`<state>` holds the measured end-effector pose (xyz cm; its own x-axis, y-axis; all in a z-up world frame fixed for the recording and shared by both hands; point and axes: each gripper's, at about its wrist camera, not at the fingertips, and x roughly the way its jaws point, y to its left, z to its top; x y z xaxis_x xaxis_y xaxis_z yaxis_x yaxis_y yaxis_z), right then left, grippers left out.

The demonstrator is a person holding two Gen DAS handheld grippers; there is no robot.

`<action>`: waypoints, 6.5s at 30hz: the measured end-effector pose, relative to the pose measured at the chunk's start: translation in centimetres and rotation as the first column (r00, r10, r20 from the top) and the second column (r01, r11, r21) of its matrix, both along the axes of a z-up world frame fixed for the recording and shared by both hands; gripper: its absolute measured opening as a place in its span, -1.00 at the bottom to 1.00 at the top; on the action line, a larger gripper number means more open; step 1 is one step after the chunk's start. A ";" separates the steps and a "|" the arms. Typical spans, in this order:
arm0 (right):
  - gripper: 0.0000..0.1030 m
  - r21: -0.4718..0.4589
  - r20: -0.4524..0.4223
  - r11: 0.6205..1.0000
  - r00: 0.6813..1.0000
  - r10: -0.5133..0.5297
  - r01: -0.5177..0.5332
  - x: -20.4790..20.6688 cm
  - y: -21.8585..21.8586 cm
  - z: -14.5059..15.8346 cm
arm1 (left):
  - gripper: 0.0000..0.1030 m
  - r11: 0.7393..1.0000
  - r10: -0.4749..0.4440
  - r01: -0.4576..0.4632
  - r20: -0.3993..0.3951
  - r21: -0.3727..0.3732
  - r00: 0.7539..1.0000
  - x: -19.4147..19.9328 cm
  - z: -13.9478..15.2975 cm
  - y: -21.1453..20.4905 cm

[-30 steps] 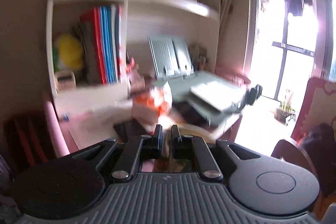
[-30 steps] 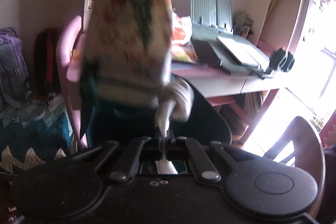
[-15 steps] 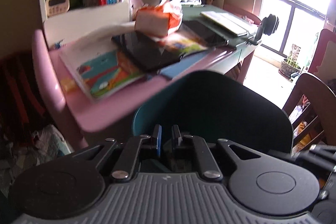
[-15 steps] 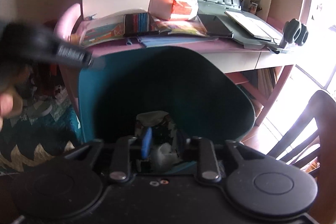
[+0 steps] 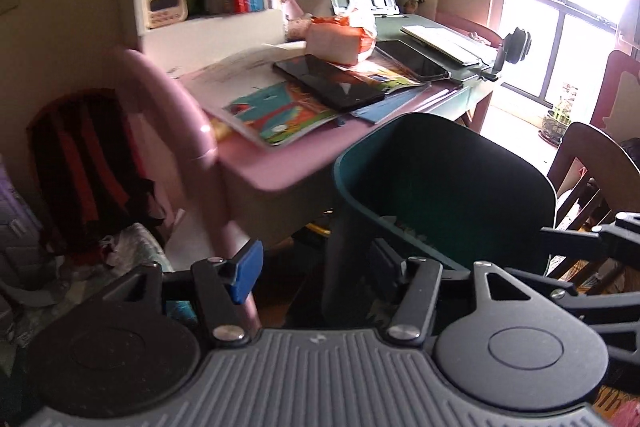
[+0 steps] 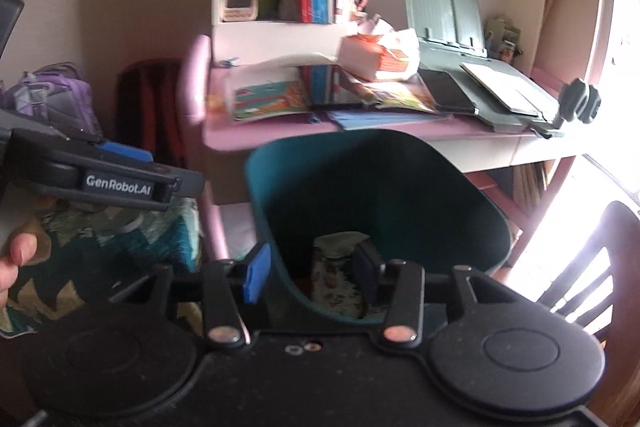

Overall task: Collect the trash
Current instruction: 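Move both tools back down toward the trash under the bench, then grasp the crumpled foil wrapper with the right tool while the left tool grasps the snack stick wrapper, then carry the foil and stick wrappers in both tools over the teal bin, then open both tools to drop the wrappers into the bin, then move both tools back down toward the red bag and carton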

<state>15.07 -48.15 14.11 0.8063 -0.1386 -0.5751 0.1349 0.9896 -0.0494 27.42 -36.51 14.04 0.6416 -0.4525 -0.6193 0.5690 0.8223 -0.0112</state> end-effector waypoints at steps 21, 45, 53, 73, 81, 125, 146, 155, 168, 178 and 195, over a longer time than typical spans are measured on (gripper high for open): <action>0.14 0.128 -0.060 0.934 0.938 0.343 -0.333 1.0 17.1 -4.3 | 0.53 0.971 0.238 -0.239 -0.043 -0.003 0.970 -3.9 -4.6 23.4; 0.17 0.325 -0.444 0.906 0.802 0.400 -0.272 11.8 37.1 -37.6 | 0.97 0.893 0.449 -0.431 -0.273 0.127 0.851 2.3 -32.8 47.3; 0.17 0.264 -0.706 0.951 0.640 0.304 -0.160 12.6 39.1 -51.7 | 0.97 0.895 0.428 -0.329 -0.372 0.299 0.824 3.5 -46.3 50.2; 0.17 0.168 -0.935 0.986 0.315 0.164 -0.015 10.4 39.3 -70.8 | 0.76 0.894 0.370 -0.110 -0.576 0.435 0.728 4.5 -70.8 51.1; 0.16 0.213 -0.934 0.975 0.305 0.186 0.057 10.0 38.5 -72.8 | 0.17 0.892 0.321 -0.025 -0.594 0.451 0.738 3.7 -73.7 50.8; -0.24 0.117 -0.551 0.903 0.729 0.406 -0.414 11.1 38.0 -33.4 | -0.60 0.939 0.305 -0.229 -0.312 0.258 0.900 2.4 -35.7 45.5; -0.24 -0.094 -0.008 0.961 0.966 0.260 -0.259 3.3 15.6 -2.8 | -0.59 0.990 0.140 -0.140 0.040 -0.009 0.989 -1.6 -3.0 19.5; -0.24 -0.192 0.131 0.981 0.990 0.047 -0.022 2.5 4.4 2.3 | -0.59 0.991 -0.003 0.021 0.137 -0.133 0.991 -2.6 6.2 5.4; -0.23 -0.070 0.138 0.981 0.976 -0.171 0.182 2.8 -6.2 -0.1 | -0.59 0.973 -0.128 0.138 0.069 -0.186 0.989 -0.3 5.5 -10.4; -0.15 -0.031 0.084 0.987 0.984 -0.156 0.159 4.0 -7.1 -3.9 | -0.58 0.987 -0.136 0.132 -0.036 -0.087 0.990 1.5 -0.5 -13.4; 0.15 0.034 0.068 0.983 0.981 -0.180 0.178 3.6 -7.6 -5.1 | 0.36 0.993 -0.105 0.103 -0.039 -0.065 0.994 1.7 -2.7 -11.8</action>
<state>18.63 -55.78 9.03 0.8084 -0.2693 -0.5235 0.3125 0.9499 -0.0062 29.12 -48.31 11.30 0.5633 -0.5540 -0.6130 0.6493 0.7556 -0.0863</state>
